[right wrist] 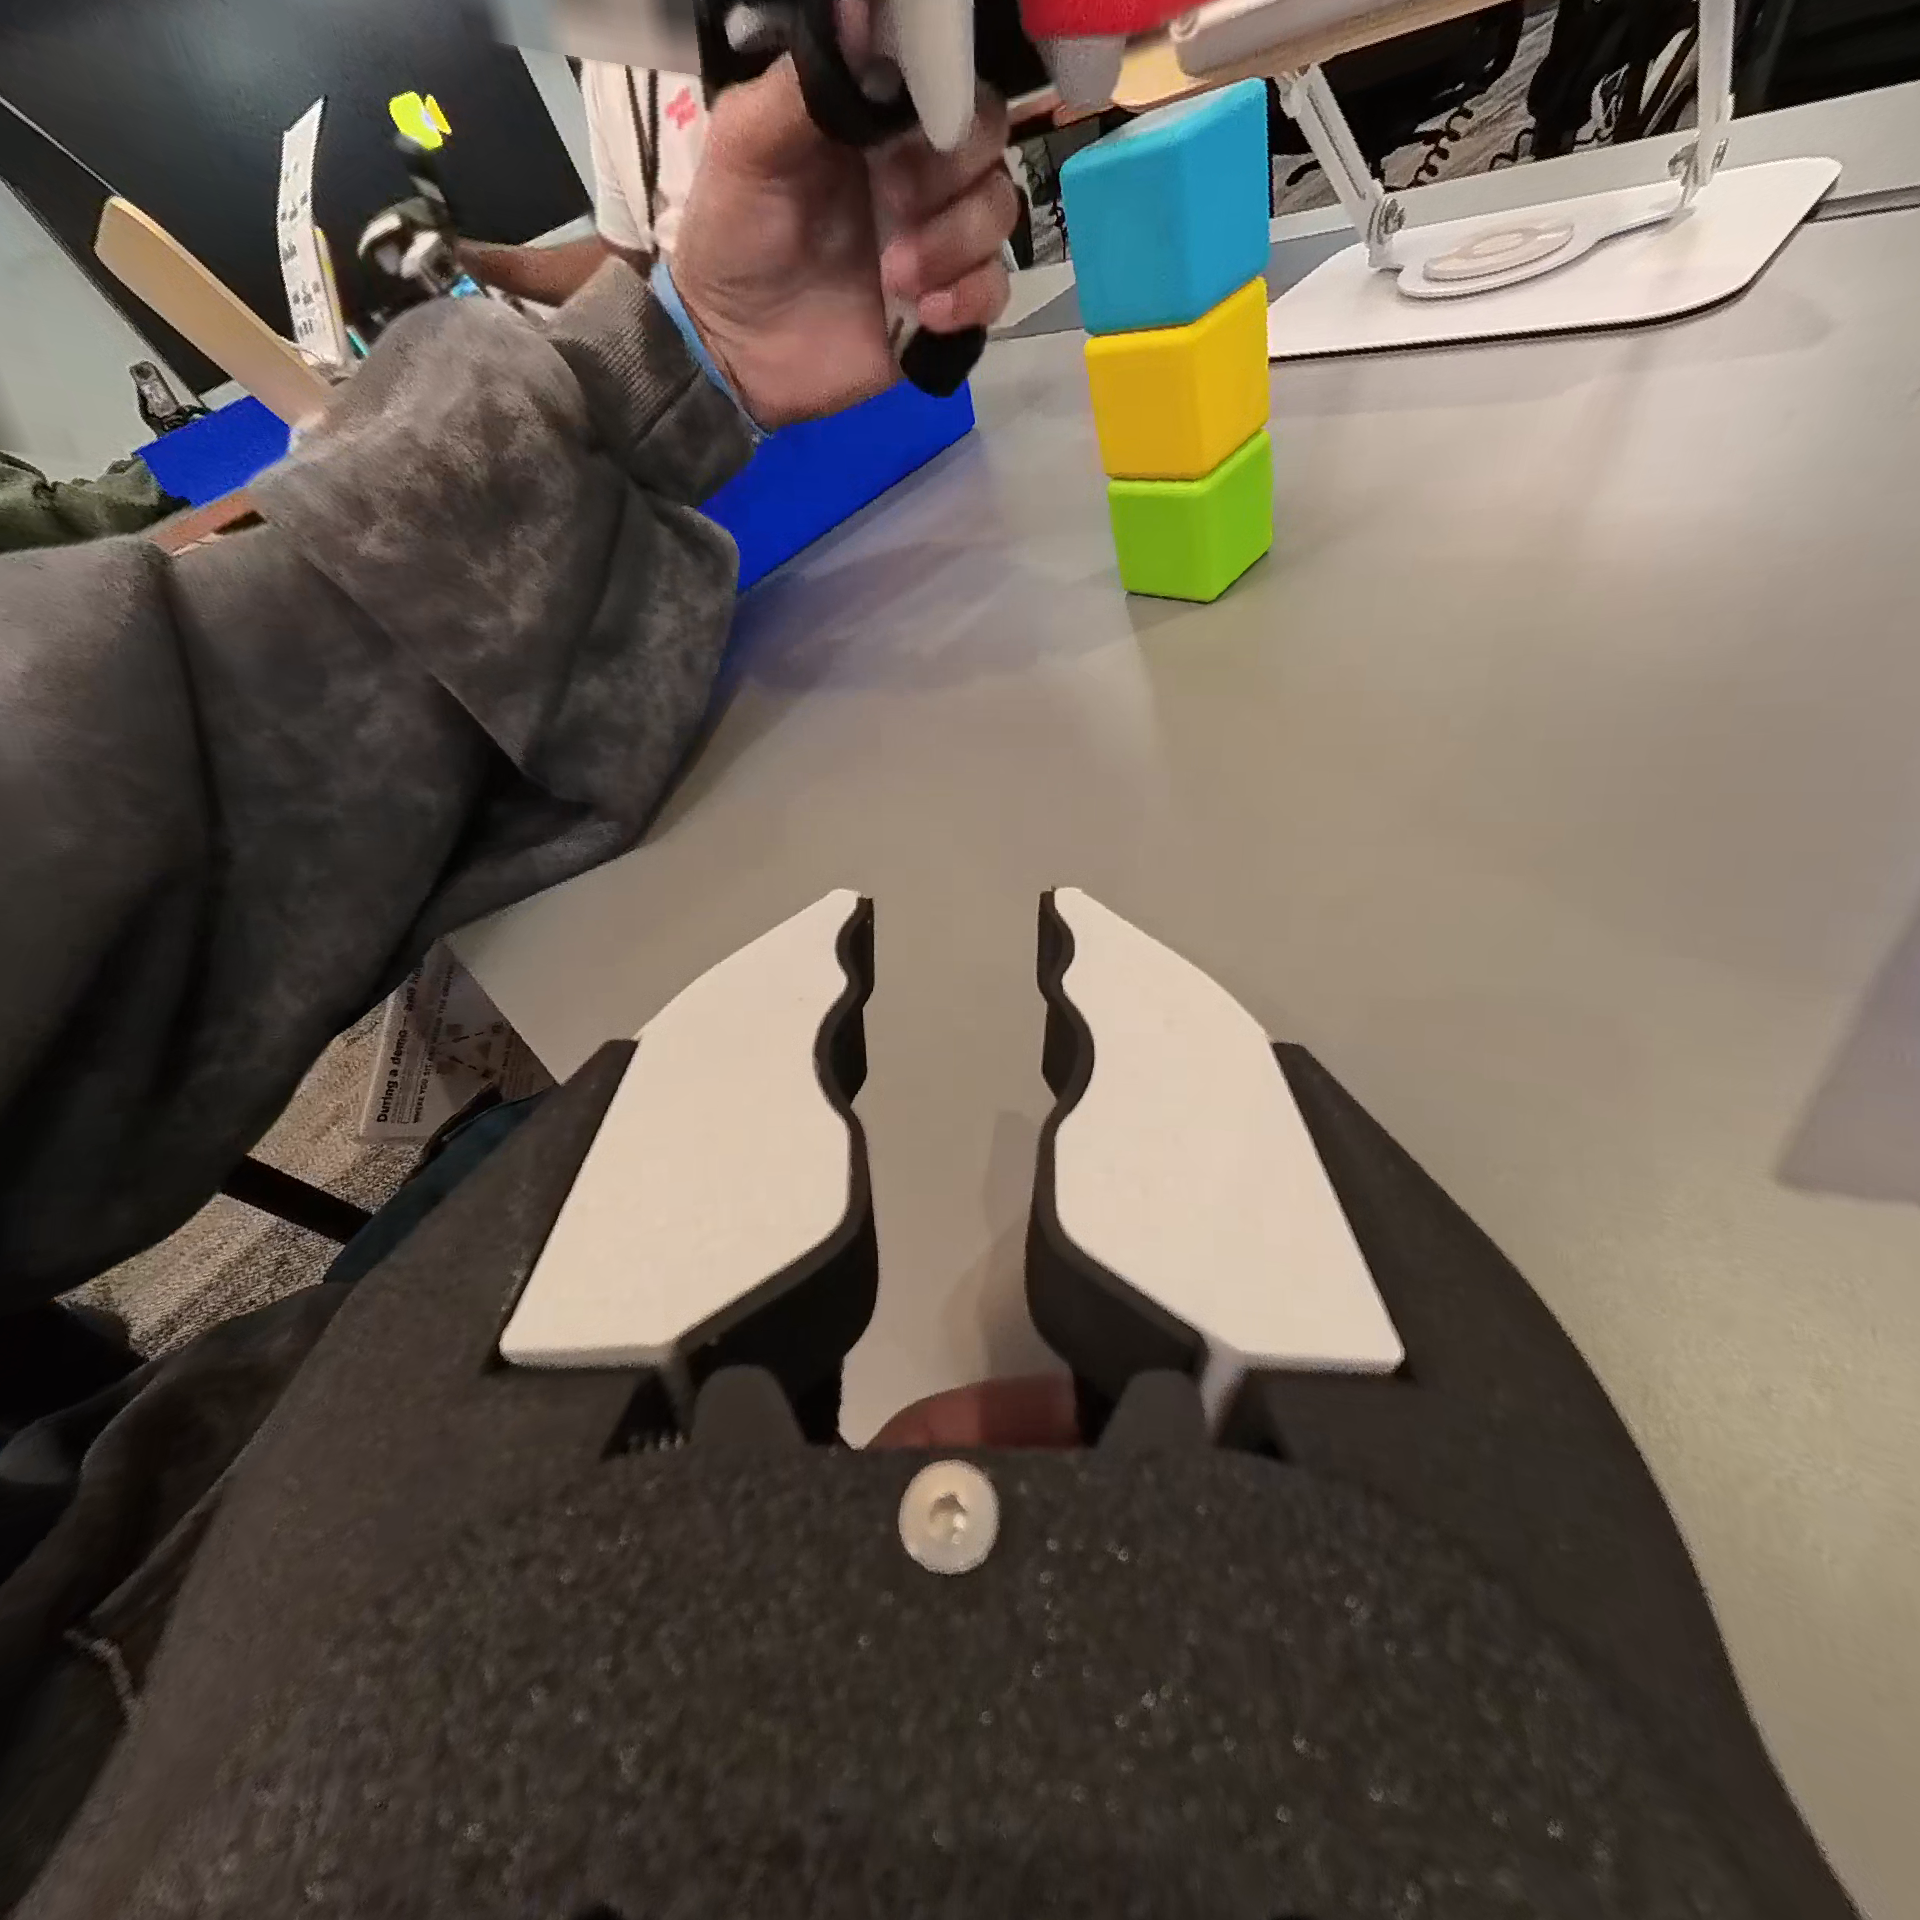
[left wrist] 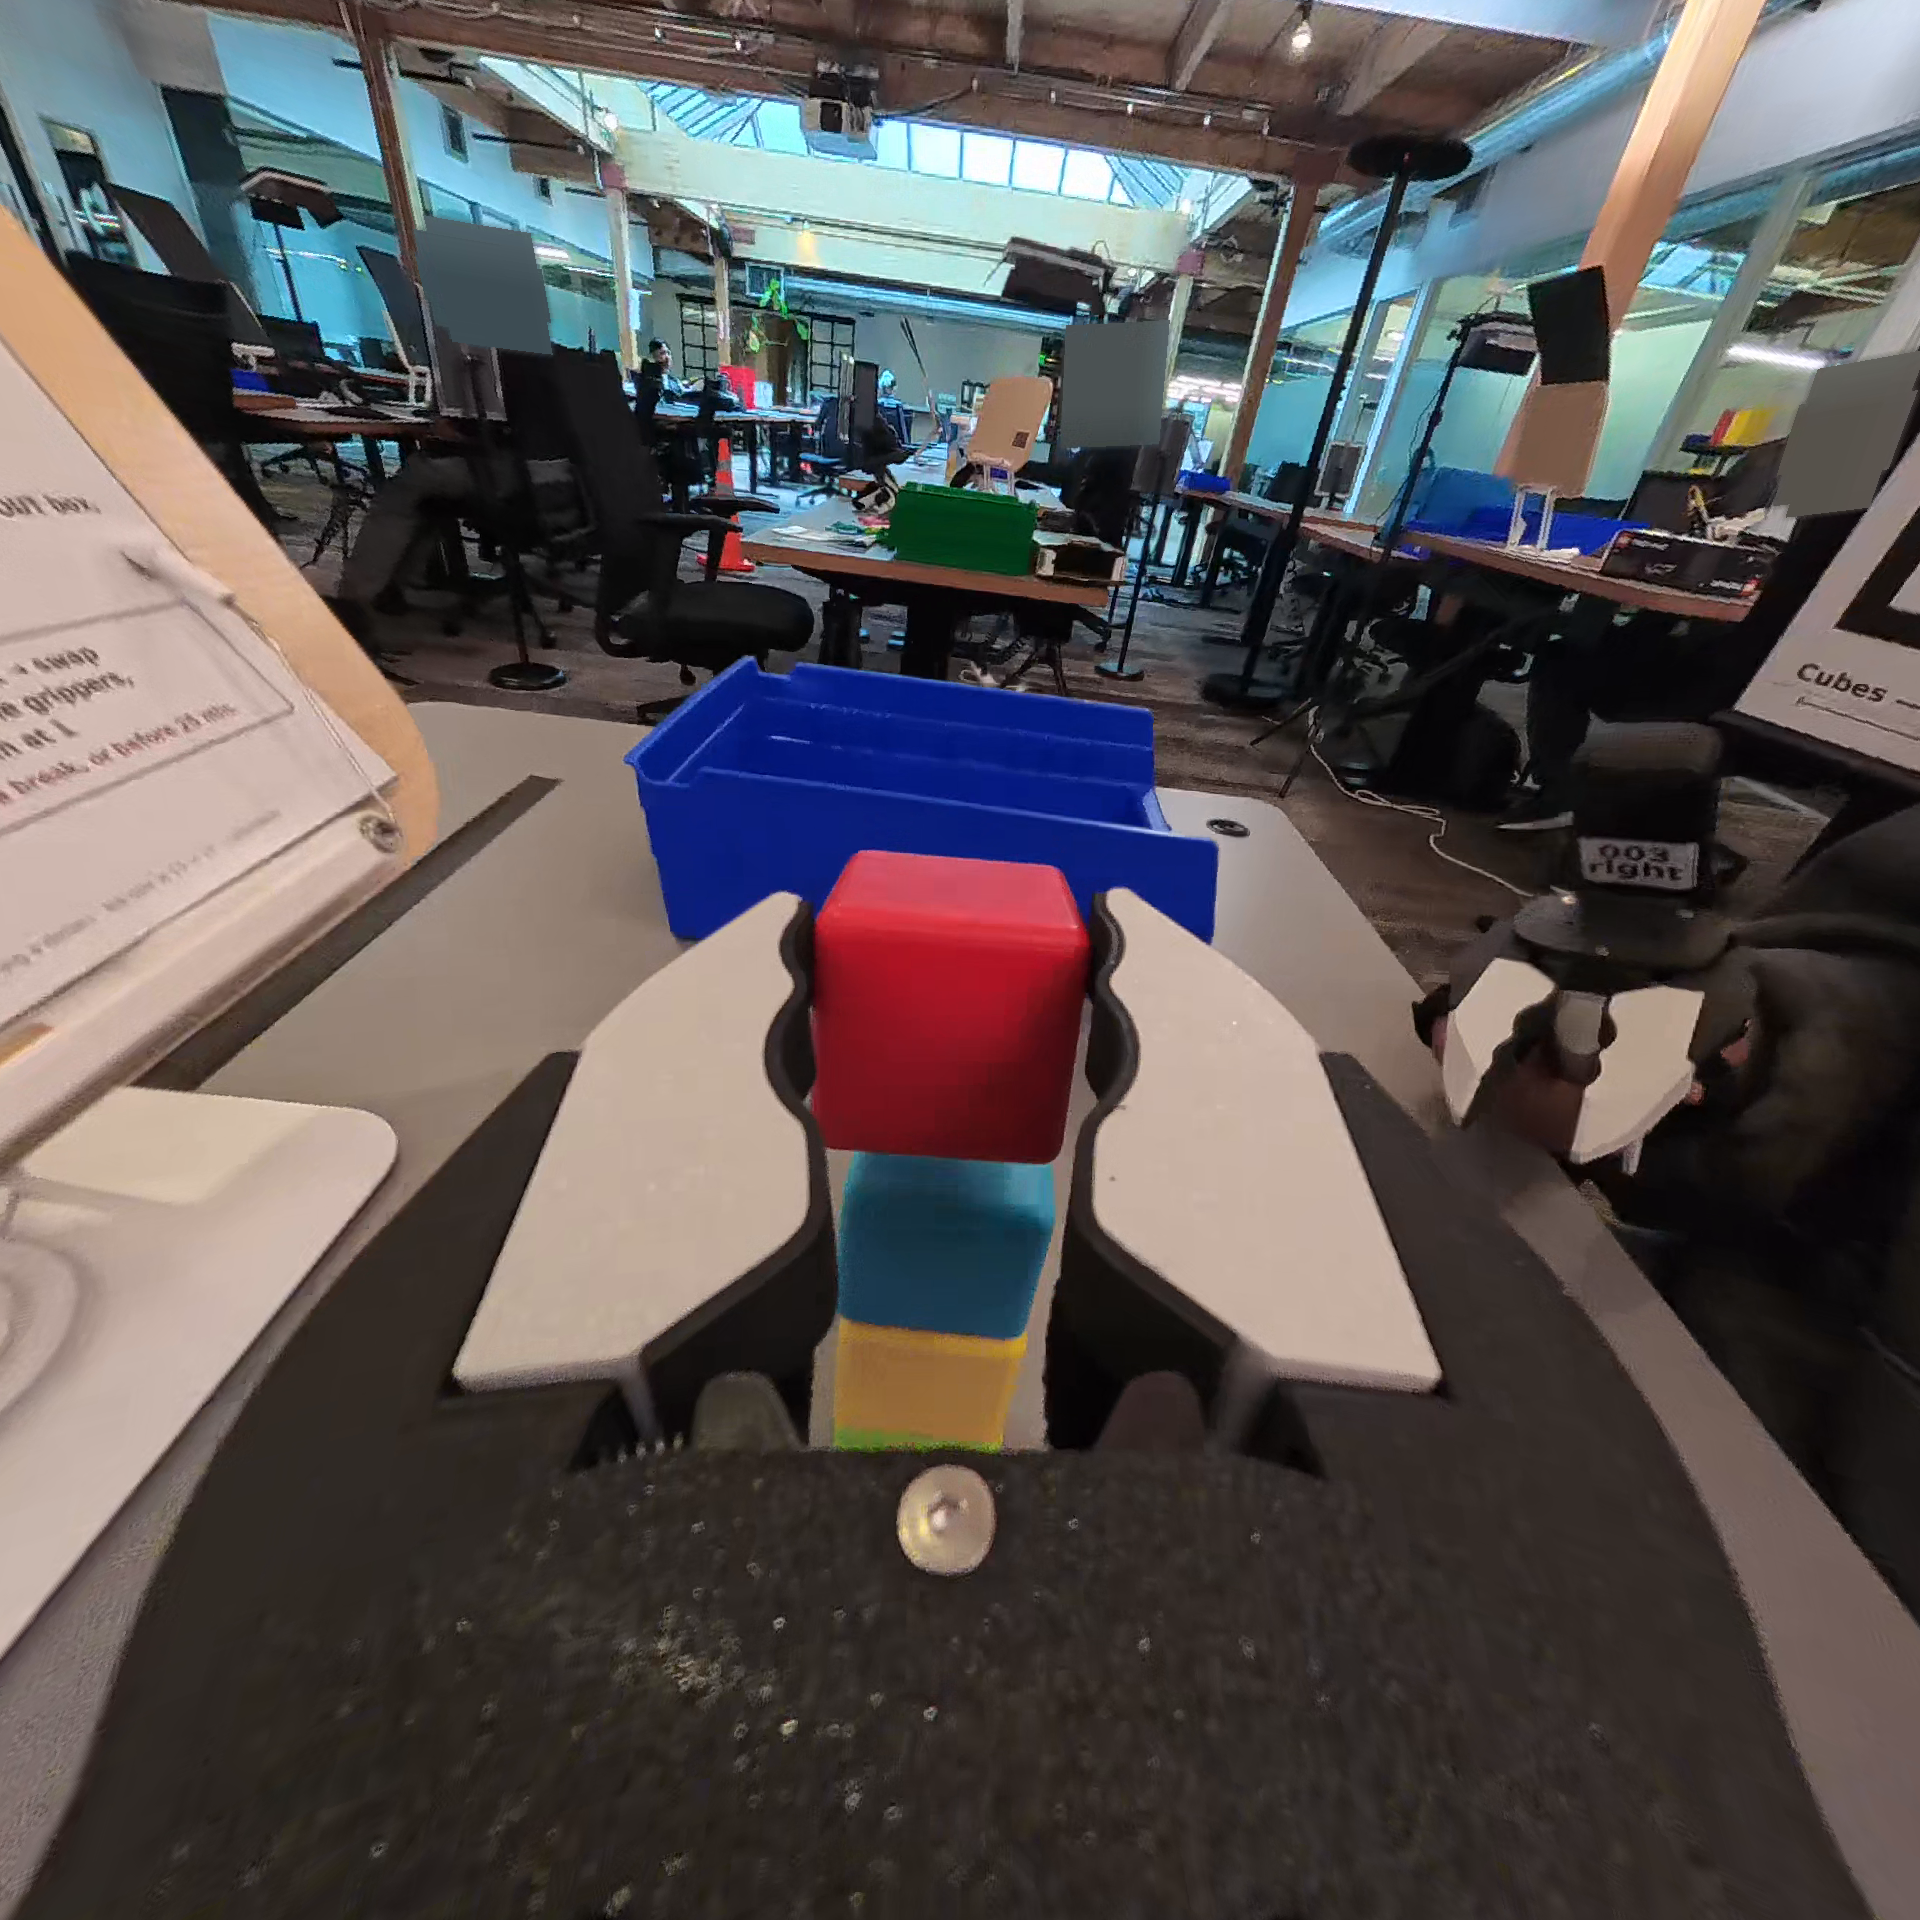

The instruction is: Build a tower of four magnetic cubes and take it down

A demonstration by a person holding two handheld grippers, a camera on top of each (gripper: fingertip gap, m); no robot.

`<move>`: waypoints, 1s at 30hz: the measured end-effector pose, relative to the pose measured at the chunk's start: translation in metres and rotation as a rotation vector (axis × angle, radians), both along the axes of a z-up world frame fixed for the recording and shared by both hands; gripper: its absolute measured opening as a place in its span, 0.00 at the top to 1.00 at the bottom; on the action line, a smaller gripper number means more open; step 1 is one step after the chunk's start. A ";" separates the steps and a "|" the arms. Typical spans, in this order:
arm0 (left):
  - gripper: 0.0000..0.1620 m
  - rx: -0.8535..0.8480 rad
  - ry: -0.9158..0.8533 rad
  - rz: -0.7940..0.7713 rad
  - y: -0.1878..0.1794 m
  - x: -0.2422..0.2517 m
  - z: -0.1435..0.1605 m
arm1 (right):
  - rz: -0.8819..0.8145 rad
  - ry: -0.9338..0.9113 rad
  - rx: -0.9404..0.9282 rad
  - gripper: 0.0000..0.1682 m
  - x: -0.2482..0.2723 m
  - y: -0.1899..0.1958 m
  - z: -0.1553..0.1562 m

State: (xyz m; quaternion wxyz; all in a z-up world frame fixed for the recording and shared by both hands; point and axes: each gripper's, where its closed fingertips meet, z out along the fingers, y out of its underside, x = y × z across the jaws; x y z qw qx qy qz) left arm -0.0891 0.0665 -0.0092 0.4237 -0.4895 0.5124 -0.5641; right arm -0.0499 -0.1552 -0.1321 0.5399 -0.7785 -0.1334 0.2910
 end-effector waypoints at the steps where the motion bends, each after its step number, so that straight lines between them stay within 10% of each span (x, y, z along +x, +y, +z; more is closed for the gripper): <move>1: 0.70 0.000 -0.001 -0.008 -0.001 0.001 -0.004 | 0.000 -0.001 0.000 0.82 0.000 0.000 0.000; 15: 0.70 0.057 -0.107 0.025 -0.004 0.007 -0.016 | 0.003 -0.004 -0.002 0.82 -0.001 0.000 0.000; 20: 0.60 0.034 -0.287 0.043 -0.020 -0.015 0.030 | 0.003 -0.003 -0.004 0.82 -0.001 0.000 0.000; 25: 0.62 0.091 -0.269 0.169 -0.057 -0.027 0.071 | -0.002 -0.004 -0.002 0.82 0.000 0.000 0.000; 30: 0.61 0.154 -0.094 0.620 -0.082 -0.049 0.080 | -0.023 -0.004 0.008 0.82 0.002 0.001 0.001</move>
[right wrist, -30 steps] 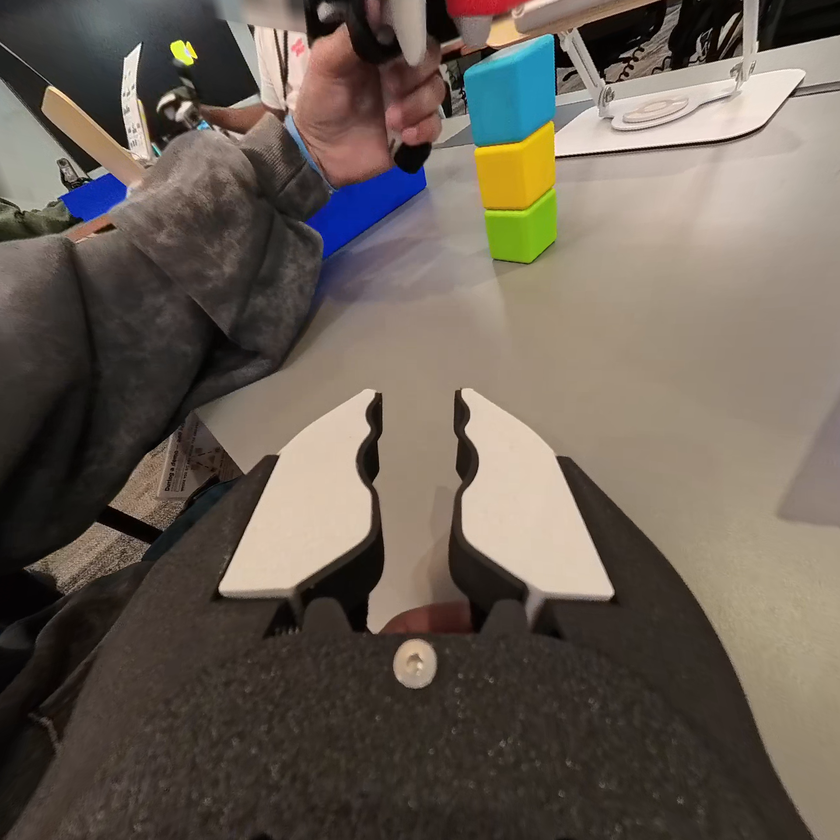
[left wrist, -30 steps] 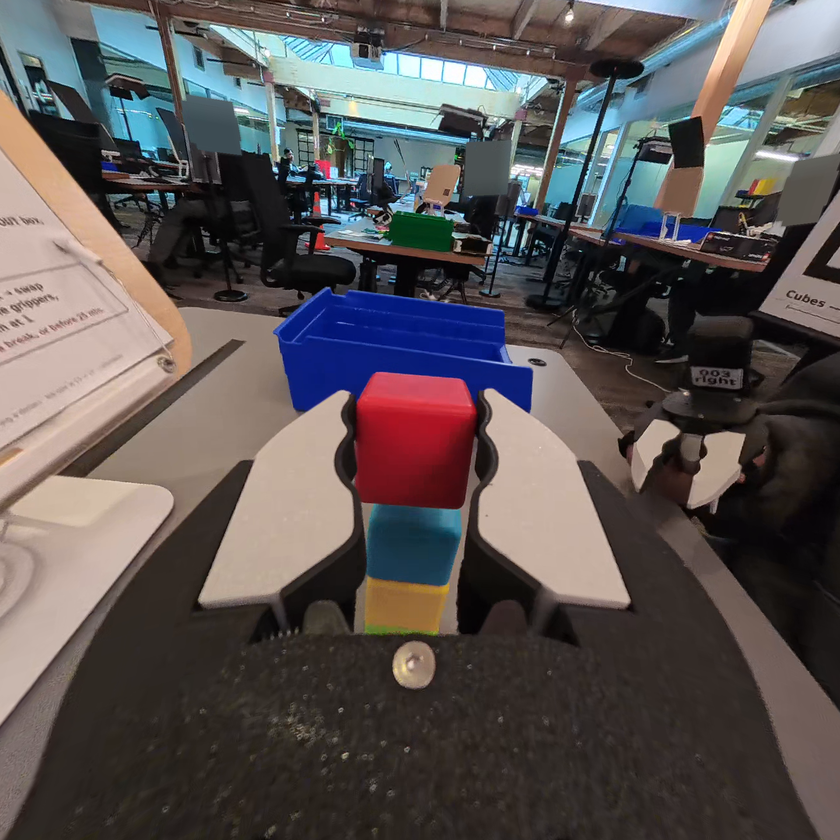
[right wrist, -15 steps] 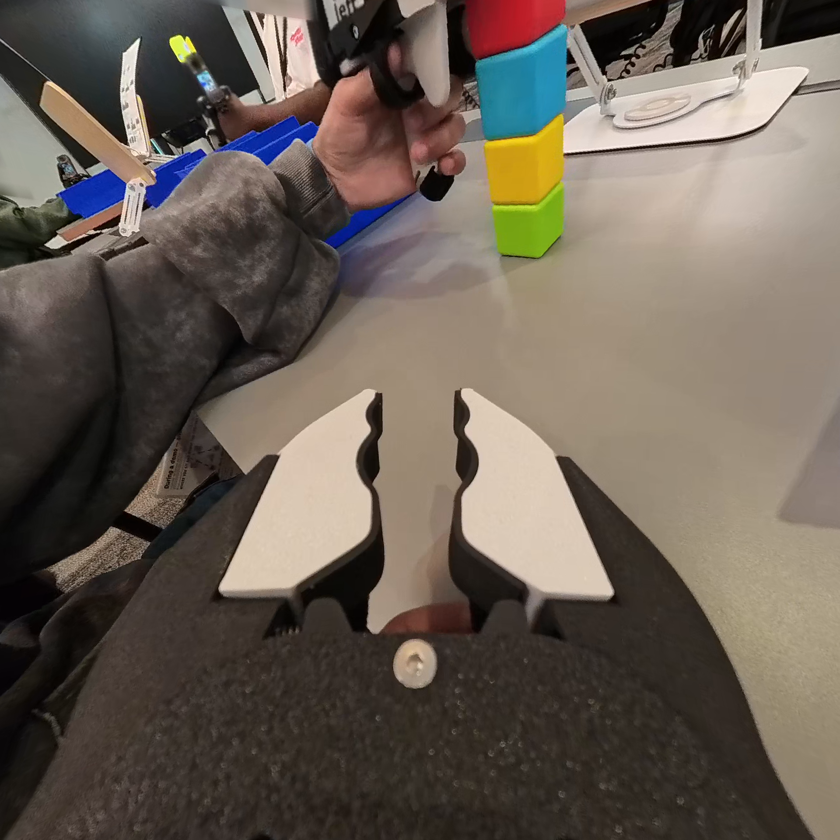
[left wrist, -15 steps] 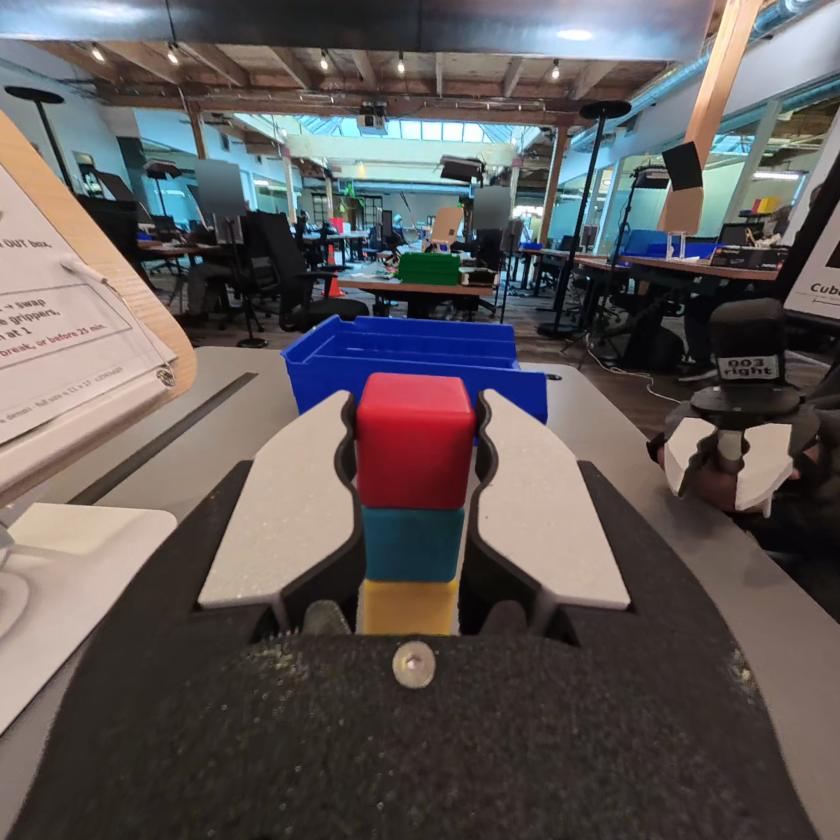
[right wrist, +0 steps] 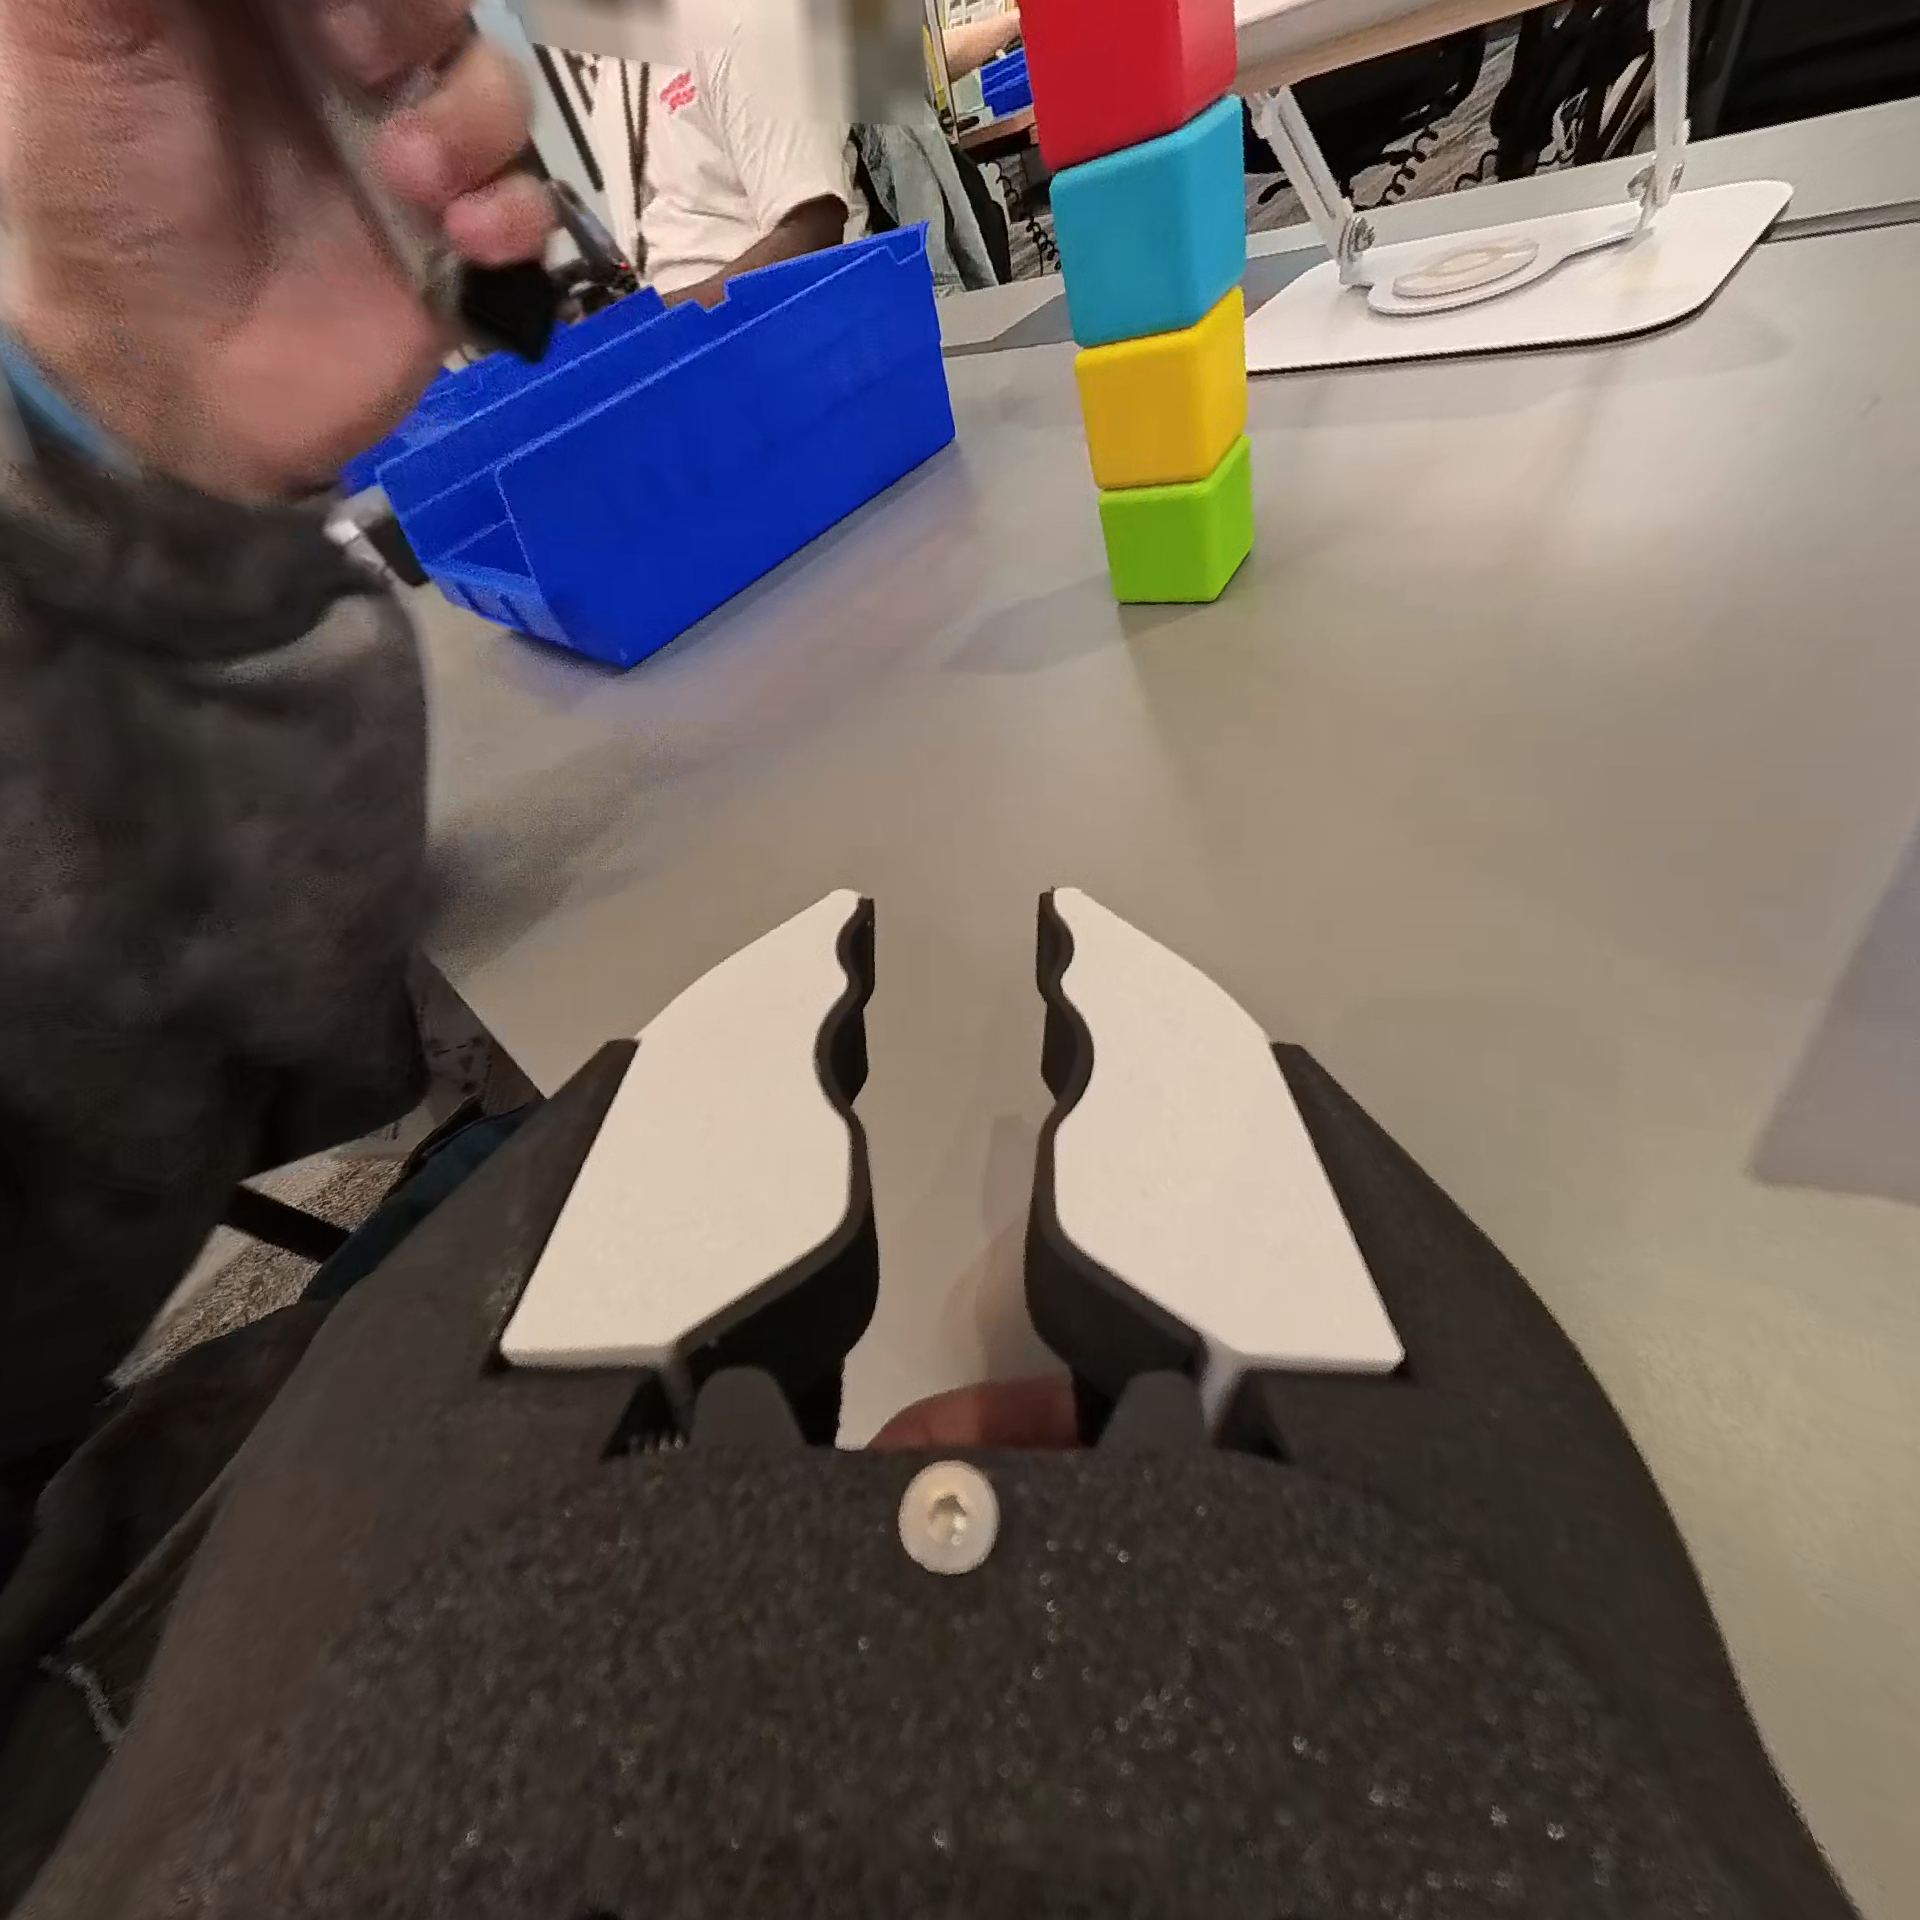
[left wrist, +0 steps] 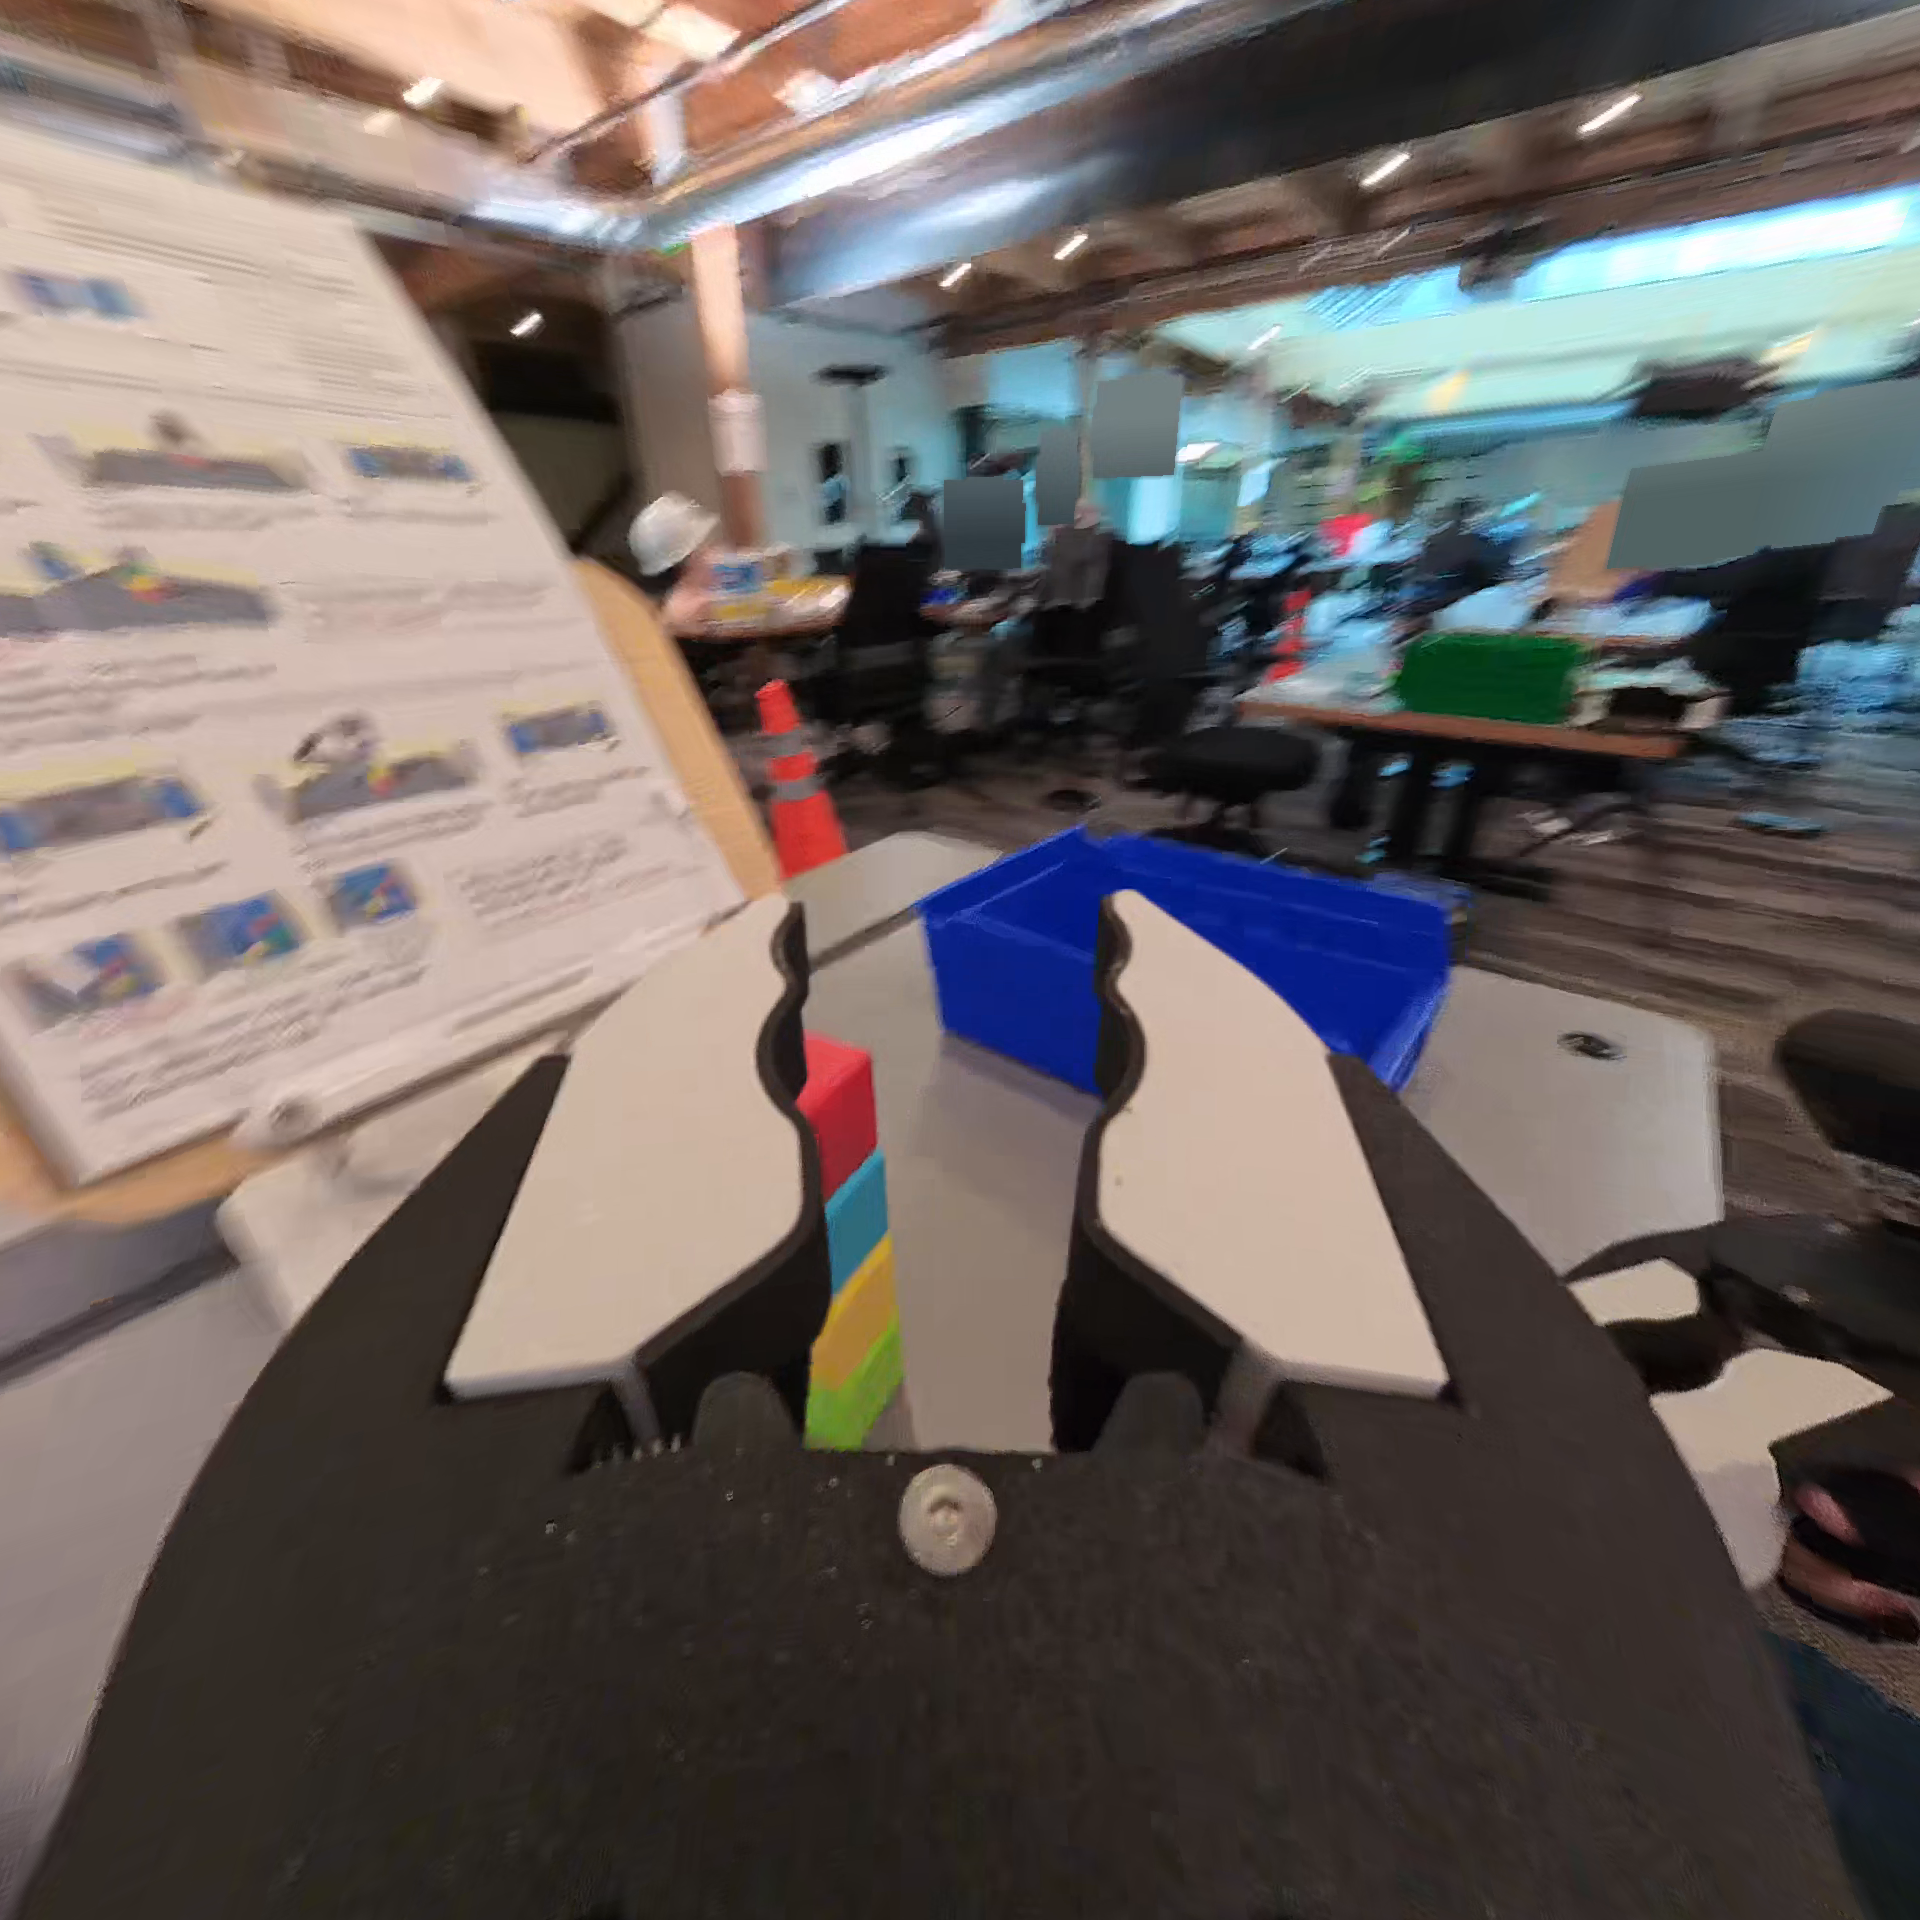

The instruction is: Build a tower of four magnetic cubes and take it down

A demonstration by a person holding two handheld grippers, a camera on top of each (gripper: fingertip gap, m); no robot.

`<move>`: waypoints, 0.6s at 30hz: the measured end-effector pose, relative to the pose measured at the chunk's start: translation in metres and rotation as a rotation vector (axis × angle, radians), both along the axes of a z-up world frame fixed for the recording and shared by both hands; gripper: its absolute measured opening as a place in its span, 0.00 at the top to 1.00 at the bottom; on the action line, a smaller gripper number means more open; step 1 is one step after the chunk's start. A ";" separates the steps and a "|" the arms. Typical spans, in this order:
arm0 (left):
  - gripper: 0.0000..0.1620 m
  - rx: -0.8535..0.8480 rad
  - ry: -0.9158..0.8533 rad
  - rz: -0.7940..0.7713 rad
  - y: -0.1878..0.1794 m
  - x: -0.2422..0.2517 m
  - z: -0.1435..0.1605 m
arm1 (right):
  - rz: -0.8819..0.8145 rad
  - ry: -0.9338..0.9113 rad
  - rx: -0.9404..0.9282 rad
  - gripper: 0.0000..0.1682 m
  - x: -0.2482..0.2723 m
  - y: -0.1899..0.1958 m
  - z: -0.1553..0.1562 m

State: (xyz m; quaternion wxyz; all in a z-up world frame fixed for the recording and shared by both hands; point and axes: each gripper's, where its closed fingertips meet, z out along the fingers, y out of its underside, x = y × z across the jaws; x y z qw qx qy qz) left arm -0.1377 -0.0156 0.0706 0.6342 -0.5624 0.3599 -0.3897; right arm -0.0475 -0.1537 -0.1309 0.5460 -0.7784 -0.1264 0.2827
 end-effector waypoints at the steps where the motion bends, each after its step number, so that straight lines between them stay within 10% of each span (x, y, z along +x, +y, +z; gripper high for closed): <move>1: 0.61 -0.024 0.043 0.075 -0.006 -0.007 -0.006 | -0.009 -0.002 0.009 0.82 0.001 0.000 0.001; 5: 0.64 -0.075 0.208 0.320 -0.039 -0.047 -0.056 | -0.058 -0.016 0.049 0.82 0.007 0.002 0.006; 12: 0.71 -0.192 0.161 0.303 -0.104 -0.078 -0.150 | -0.202 -0.129 0.118 0.80 0.028 0.009 0.010; 18: 0.65 -0.325 -0.029 0.155 -0.112 -0.081 -0.154 | -0.207 -0.193 0.105 0.79 0.024 0.011 0.004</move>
